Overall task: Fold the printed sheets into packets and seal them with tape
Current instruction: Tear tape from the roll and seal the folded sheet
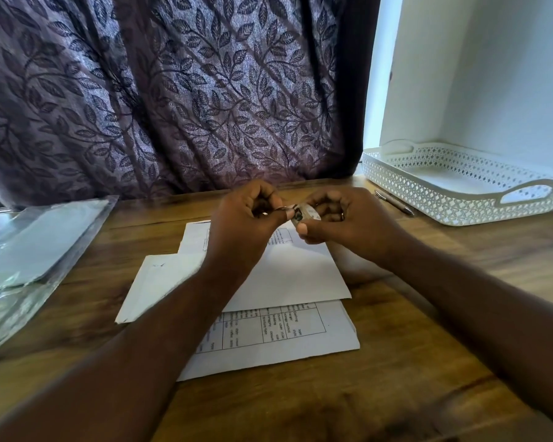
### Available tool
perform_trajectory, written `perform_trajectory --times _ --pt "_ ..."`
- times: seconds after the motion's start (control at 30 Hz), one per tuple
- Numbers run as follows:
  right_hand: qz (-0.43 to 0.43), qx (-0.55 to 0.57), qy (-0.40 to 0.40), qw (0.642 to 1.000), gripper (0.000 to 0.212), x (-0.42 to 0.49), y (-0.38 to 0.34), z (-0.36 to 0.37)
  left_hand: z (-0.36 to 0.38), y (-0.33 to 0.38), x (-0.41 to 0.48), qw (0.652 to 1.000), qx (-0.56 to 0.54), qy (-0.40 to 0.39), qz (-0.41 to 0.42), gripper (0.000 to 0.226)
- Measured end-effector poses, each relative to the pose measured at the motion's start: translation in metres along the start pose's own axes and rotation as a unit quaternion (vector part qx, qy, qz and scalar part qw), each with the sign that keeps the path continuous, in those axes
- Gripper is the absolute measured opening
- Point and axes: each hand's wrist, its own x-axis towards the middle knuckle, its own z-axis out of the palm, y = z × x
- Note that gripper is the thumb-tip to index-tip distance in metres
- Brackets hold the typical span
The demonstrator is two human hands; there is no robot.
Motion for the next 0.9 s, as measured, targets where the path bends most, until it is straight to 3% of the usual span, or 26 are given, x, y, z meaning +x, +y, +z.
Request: perform_trajectory --times 0.17,0.4,0.57,0.8,0.9 --pt "-0.003 -0.012 0.000 1.000 0.036 0.002 0.004 -0.001 -0.001 0.000 0.001 0.996 -0.073 -0.018 -0.050 0.021" --pt "0.004 -0.105 0.014 0.994 0.037 0.006 0.009 -0.014 -0.003 0.000 0.002 0.957 -0.211 -0.061 -0.190 0.015" --pt "0.105 -0.271 0.137 0.947 0.039 0.011 0.027 -0.044 0.000 -0.002 0.002 0.946 -0.216 -0.102 -0.218 0.011" --pt "0.193 -0.377 0.188 0.886 0.024 0.007 0.043 -0.076 0.006 -0.001 0.004 0.950 -0.183 -0.136 -0.215 0.017" --pt "0.214 -0.389 0.186 0.877 0.032 0.006 0.049 -0.081 0.009 0.000 0.002 0.949 -0.180 -0.150 -0.213 0.021"
